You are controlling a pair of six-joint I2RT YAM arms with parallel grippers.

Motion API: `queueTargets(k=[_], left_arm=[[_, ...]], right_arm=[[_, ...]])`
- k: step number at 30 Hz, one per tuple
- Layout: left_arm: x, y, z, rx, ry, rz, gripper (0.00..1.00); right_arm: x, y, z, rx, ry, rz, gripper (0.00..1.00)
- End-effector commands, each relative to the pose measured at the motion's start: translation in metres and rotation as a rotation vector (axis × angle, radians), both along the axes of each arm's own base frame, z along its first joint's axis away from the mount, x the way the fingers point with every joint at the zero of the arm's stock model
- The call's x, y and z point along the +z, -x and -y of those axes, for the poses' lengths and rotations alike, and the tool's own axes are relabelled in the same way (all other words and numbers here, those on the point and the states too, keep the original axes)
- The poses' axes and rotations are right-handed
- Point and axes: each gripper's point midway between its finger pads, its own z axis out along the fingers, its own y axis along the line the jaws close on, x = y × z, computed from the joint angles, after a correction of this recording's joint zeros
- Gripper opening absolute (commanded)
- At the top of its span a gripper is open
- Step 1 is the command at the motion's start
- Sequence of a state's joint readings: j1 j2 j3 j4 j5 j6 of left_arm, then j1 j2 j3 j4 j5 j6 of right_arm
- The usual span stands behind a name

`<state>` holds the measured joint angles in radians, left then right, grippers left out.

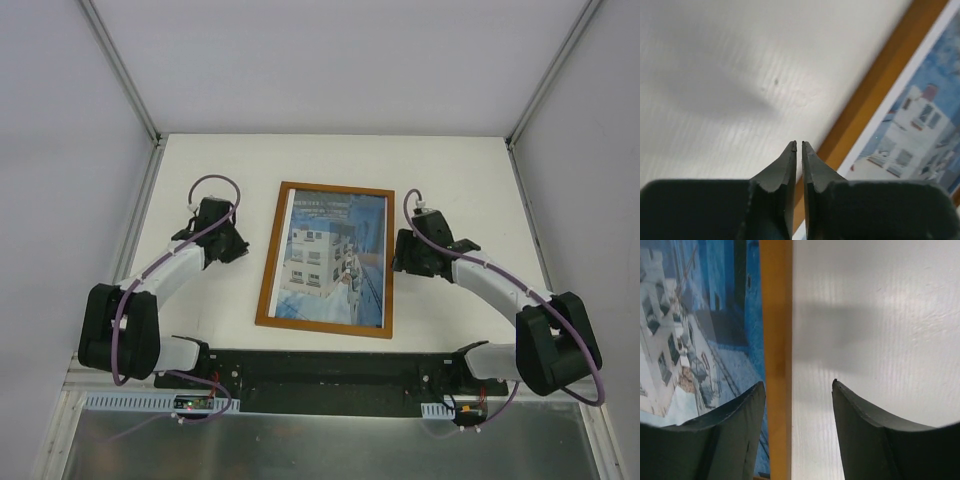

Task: Put the photo into the frame
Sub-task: Place the photo frame at the center of the board, then rotate the photo frame at the center of the board.

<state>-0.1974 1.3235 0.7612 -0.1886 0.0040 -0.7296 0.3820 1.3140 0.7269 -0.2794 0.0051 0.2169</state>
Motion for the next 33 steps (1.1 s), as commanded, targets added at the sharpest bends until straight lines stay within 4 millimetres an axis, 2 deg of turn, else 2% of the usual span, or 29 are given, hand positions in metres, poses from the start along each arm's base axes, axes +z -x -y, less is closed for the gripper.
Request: queueTargets(k=[1,5,7,10,13,18,20,23,26,33], left_arm=[[-0.029,0.028,-0.008,0.051,-0.060,-0.092,0.04],[-0.038,0.043,-0.004,0.044,-0.090,-0.103,0.01],[-0.041,0.050,-0.004,0.053,-0.097,-0.107,0.00],[-0.043,0.052,-0.004,0.063,-0.104,-0.105,0.00],[-0.042,0.044,-0.004,0.073,-0.116,-0.106,0.00],[-0.041,0.012,-0.005,0.070,-0.105,-0.137,0.00],[-0.043,0.008,0.002,0.057,-0.076,-0.156,0.00],[-0.050,0.018,0.005,0.065,-0.051,-0.183,0.00],[-0.059,0.037,0.006,0.065,-0.062,-0.197,0.00],[-0.064,0.072,0.003,0.070,-0.075,-0.181,0.00]], right_arm=[[0.001,0.018,-0.009,0.026,0.068,0.029,0.56],[-0.008,0.029,-0.002,0.003,0.120,0.029,0.49],[-0.009,0.027,0.003,-0.009,0.149,0.025,0.44],[-0.006,0.023,-0.001,-0.007,0.143,0.027,0.38],[-0.005,0.024,0.001,-0.014,0.154,0.020,0.29],[-0.006,0.025,0.016,-0.074,0.203,0.019,0.17],[-0.006,0.016,0.018,-0.094,0.198,0.020,0.14],[-0.004,-0.005,0.020,-0.114,0.167,0.010,0.08],[-0.002,-0.031,0.020,-0.131,0.143,0.001,0.08],[-0.009,-0.083,0.011,-0.149,0.124,-0.041,0.06]])
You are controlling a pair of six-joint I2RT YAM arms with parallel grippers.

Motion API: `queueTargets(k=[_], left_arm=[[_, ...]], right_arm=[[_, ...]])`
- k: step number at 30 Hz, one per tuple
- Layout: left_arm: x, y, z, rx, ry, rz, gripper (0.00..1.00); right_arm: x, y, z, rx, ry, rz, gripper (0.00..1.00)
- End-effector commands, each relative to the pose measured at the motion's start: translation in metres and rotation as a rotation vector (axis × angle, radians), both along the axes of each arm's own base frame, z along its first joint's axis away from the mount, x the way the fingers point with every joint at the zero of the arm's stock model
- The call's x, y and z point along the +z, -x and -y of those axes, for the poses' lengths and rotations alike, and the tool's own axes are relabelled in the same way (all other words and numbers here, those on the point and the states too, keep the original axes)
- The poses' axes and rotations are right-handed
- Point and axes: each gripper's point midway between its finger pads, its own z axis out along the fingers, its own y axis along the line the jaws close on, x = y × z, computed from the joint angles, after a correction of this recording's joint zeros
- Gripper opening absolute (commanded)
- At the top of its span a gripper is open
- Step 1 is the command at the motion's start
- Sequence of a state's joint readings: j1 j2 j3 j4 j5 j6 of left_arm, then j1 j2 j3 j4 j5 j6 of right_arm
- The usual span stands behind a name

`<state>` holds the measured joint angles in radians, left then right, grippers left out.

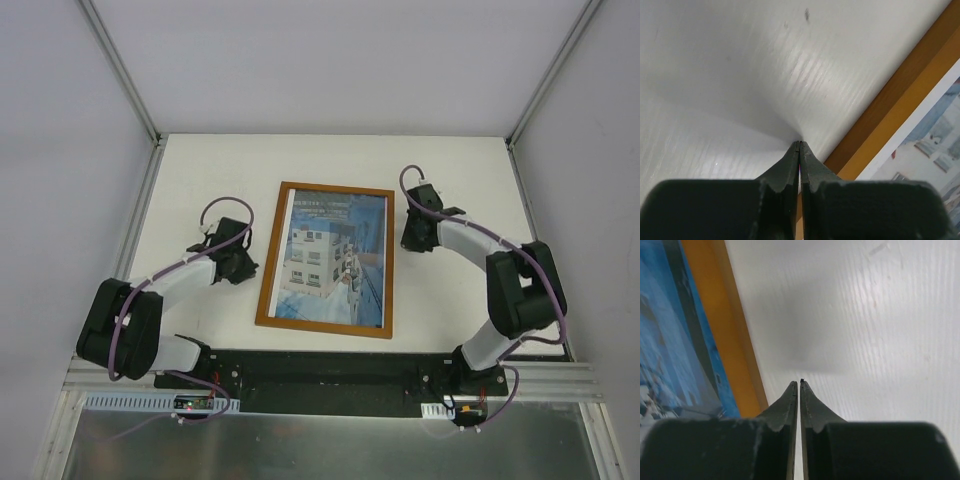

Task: Put the photo into the frame
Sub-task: Rotate the photo frame at the center of the board.

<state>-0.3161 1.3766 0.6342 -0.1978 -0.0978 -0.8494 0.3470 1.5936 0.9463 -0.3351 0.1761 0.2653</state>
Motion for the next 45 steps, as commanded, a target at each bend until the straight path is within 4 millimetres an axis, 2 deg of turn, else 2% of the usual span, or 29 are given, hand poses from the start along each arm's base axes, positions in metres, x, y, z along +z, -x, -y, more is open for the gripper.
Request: queueTargets(k=[1,5,9,13,18,20,21,24,27,30,34,36,37,40,43,45], left_arm=[[-0.005,0.030,-0.007,0.032,-0.018,0.000,0.00],[-0.004,0.046,-0.006,0.041,-0.032,0.020,0.00],[-0.004,0.058,0.001,0.009,-0.049,0.005,0.00],[-0.006,0.071,0.004,-0.004,-0.052,-0.029,0.00],[-0.008,0.086,0.028,-0.104,-0.030,-0.071,0.00],[-0.007,0.092,0.046,-0.145,-0.007,-0.086,0.00],[-0.005,0.093,0.059,-0.177,0.001,-0.092,0.00],[0.006,0.096,0.103,-0.269,0.045,-0.095,0.00],[0.021,0.089,0.154,-0.362,0.093,-0.069,0.00],[0.030,0.075,0.183,-0.414,0.113,-0.043,0.00],[0.047,0.056,0.199,-0.490,0.120,0.017,0.00],[0.059,0.053,0.202,-0.528,0.132,0.048,0.00],[0.065,0.051,0.200,-0.537,0.140,0.064,0.00],[0.088,0.052,0.188,-0.569,0.167,0.128,0.00],[0.107,0.037,0.160,-0.507,0.179,0.191,0.00],[0.116,0.011,0.132,-0.400,0.195,0.217,0.00]], right_arm=[[0.006,-0.040,-0.011,0.004,-0.028,0.016,0.06],[-0.006,-0.065,-0.009,-0.041,-0.050,-0.015,0.06],[-0.014,-0.087,-0.017,-0.053,-0.074,-0.047,0.04],[-0.019,-0.100,-0.023,-0.055,-0.078,-0.078,0.03],[-0.021,-0.114,-0.046,0.003,-0.122,-0.104,0.03],[-0.019,-0.119,-0.059,0.051,-0.117,-0.105,0.03],[-0.011,-0.126,-0.068,0.082,-0.115,-0.087,0.03],[-0.003,-0.128,-0.104,0.191,-0.141,-0.089,0.08],[0.001,-0.125,-0.130,0.270,-0.140,-0.097,0.11],[0.006,-0.123,-0.135,0.296,-0.124,-0.094,0.13],[0.022,-0.125,-0.116,0.277,-0.088,-0.060,0.16],[0.038,-0.126,-0.106,0.268,-0.093,-0.032,0.16],[0.048,-0.128,-0.096,0.246,-0.064,-0.006,0.17],[0.084,-0.126,-0.080,0.222,-0.061,0.072,0.20],[0.110,-0.114,-0.062,0.174,-0.054,0.124,0.20],[0.121,-0.094,-0.048,0.135,-0.046,0.153,0.20]])
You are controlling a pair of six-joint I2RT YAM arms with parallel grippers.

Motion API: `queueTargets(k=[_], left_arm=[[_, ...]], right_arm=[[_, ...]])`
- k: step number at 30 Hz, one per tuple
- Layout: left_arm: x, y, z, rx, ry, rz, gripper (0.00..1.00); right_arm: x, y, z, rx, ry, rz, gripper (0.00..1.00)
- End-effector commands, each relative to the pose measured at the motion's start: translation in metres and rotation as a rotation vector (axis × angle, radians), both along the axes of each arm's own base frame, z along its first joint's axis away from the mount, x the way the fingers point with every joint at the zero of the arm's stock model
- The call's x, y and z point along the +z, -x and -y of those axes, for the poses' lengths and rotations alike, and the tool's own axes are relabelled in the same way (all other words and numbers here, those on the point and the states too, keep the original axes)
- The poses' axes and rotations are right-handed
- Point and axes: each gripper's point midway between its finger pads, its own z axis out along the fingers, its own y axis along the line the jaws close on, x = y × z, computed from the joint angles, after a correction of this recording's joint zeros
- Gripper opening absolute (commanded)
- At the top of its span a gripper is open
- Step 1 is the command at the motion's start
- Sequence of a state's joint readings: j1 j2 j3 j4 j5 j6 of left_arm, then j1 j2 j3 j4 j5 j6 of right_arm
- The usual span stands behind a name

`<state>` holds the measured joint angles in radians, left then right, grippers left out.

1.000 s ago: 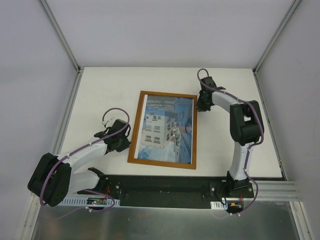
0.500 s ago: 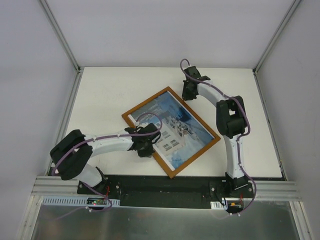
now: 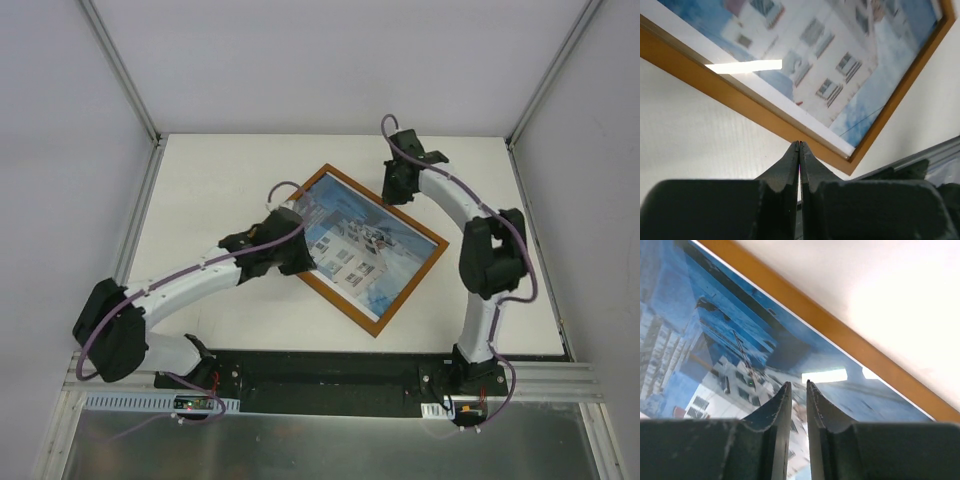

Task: Put the photo into the frame
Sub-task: Rotate the photo frame at the center of the board.

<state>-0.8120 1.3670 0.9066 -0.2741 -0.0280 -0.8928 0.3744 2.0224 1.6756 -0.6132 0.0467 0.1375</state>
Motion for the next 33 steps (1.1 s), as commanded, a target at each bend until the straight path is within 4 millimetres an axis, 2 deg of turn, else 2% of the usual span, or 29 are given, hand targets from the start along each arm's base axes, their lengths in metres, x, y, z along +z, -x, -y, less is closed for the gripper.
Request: queueTargets(k=[1,3,5,8,10,12,15,21,26,33], left_arm=[[0.027,-0.047,-0.054,0.147,0.035,0.080,0.00],[0.035,-0.082,-0.075,0.222,0.020,0.102,0.00],[0.037,-0.115,-0.097,0.294,0.023,0.090,0.00],[0.036,-0.159,-0.121,0.363,0.023,0.081,0.00],[0.028,-0.181,-0.139,0.411,0.030,0.053,0.00],[0.017,-0.198,-0.152,0.438,0.048,0.012,0.00],[-0.001,-0.217,-0.159,0.428,0.061,-0.028,0.00],[-0.032,-0.234,-0.159,0.401,0.057,-0.086,0.00],[-0.055,-0.240,-0.158,0.398,0.047,-0.129,0.00],[-0.080,-0.230,-0.155,0.400,0.047,-0.200,0.00]], right_arm=[[0.075,0.028,0.032,-0.088,-0.003,0.174,0.20],[0.074,0.050,0.045,-0.129,-0.008,0.192,0.19],[0.064,0.074,0.056,-0.160,-0.019,0.188,0.17],[0.043,0.112,0.073,-0.194,-0.012,0.161,0.06],[0.029,0.134,0.082,-0.210,-0.007,0.146,0.01],[0.021,0.153,0.089,-0.229,-0.011,0.140,0.01],[0.007,0.175,0.096,-0.260,-0.028,0.130,0.01],[-0.026,0.198,0.110,-0.317,0.003,0.091,0.01],[-0.053,0.200,0.105,-0.334,-0.007,0.033,0.01],[-0.070,0.193,0.101,-0.343,-0.012,0.002,0.01]])
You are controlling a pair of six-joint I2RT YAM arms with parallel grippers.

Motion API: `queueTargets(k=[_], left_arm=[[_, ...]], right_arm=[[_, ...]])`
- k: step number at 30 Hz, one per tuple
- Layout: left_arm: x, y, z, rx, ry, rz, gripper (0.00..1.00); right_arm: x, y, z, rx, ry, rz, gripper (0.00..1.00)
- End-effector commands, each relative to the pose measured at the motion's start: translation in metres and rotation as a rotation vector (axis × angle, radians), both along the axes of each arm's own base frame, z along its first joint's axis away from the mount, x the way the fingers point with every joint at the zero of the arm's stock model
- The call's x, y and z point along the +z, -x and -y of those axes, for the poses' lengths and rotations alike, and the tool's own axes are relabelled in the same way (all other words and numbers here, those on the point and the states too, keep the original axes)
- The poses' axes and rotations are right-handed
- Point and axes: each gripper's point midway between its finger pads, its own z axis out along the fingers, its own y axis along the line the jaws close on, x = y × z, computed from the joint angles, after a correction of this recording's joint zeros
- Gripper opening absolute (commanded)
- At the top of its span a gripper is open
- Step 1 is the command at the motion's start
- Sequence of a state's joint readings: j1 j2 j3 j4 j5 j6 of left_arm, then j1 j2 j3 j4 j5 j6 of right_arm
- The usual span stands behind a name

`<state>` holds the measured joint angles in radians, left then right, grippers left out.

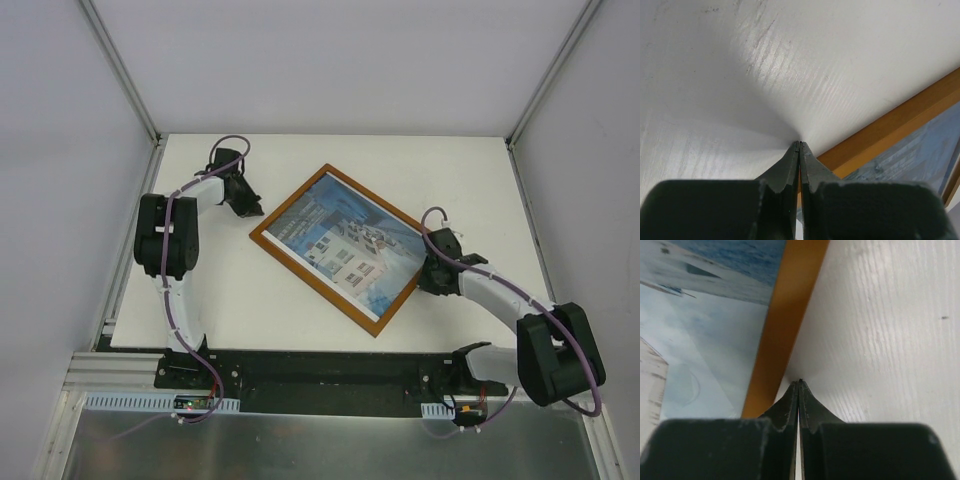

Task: Put the photo into the frame
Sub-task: Rotate the photo frame at the center of the board.

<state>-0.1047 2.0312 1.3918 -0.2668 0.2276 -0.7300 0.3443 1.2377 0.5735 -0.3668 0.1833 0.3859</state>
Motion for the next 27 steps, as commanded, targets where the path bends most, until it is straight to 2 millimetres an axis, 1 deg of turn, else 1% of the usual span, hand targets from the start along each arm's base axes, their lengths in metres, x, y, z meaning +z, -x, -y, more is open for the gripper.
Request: queueTargets(k=[1,4,6,8,9,10,11,12,15,16,17,18,19,21,23,24,26,27], left_arm=[[-0.006,0.003,0.006,-0.025,0.015,-0.018,0.00],[-0.015,0.018,0.009,-0.023,0.001,-0.050,0.00],[-0.021,0.034,0.010,-0.006,-0.011,-0.082,0.00],[-0.025,0.054,0.012,0.012,-0.021,-0.113,0.00],[-0.032,0.070,0.012,0.026,-0.032,-0.140,0.00],[-0.033,0.080,0.014,0.030,-0.038,-0.141,0.00],[-0.036,0.095,0.016,0.036,-0.047,-0.153,0.00],[-0.037,0.105,0.017,0.041,-0.051,-0.145,0.00],[-0.037,0.147,0.026,0.048,-0.041,-0.144,0.00],[-0.037,0.162,0.032,0.035,-0.035,-0.134,0.00],[-0.033,0.173,0.038,0.021,-0.030,-0.118,0.00],[-0.034,0.189,0.046,0.000,-0.029,-0.121,0.00],[-0.030,0.200,0.053,-0.027,-0.022,-0.109,0.00],[-0.029,0.226,0.064,-0.069,-0.011,-0.104,0.00],[-0.024,0.245,0.075,-0.125,0.006,-0.092,0.00],[-0.023,0.254,0.080,-0.150,0.019,-0.092,0.00],[-0.017,0.271,0.092,-0.230,0.043,-0.084,0.00],[-0.013,0.275,0.094,-0.252,0.053,-0.075,0.00]], right_arm=[[-0.001,-0.019,-0.007,-0.029,-0.034,0.040,0.01],[-0.005,-0.026,-0.008,-0.028,-0.036,0.023,0.01],[-0.006,-0.032,-0.008,-0.029,-0.045,0.015,0.01],[-0.007,-0.040,-0.006,-0.033,-0.057,0.003,0.01],[-0.006,-0.047,-0.005,-0.031,-0.065,0.002,0.01],[-0.005,-0.054,-0.005,-0.027,-0.069,-0.004,0.01],[-0.006,-0.060,-0.005,-0.018,-0.072,-0.016,0.01],[-0.003,-0.068,-0.006,-0.012,-0.083,-0.023,0.01],[0.003,-0.094,-0.007,0.016,-0.071,-0.050,0.01],[0.003,-0.104,-0.009,0.027,-0.067,-0.063,0.01],[0.007,-0.116,-0.011,0.038,-0.065,-0.067,0.01],[0.008,-0.129,-0.013,0.046,-0.060,-0.076,0.01],[0.009,-0.138,-0.016,0.060,-0.060,-0.094,0.01],[0.010,-0.162,-0.024,0.080,-0.071,-0.105,0.01],[0.014,-0.185,-0.029,0.095,-0.063,-0.114,0.01],[0.020,-0.199,-0.032,0.104,-0.061,-0.102,0.01],[0.021,-0.216,-0.035,0.121,-0.050,-0.099,0.01],[0.023,-0.223,-0.033,0.121,-0.031,-0.090,0.01]])
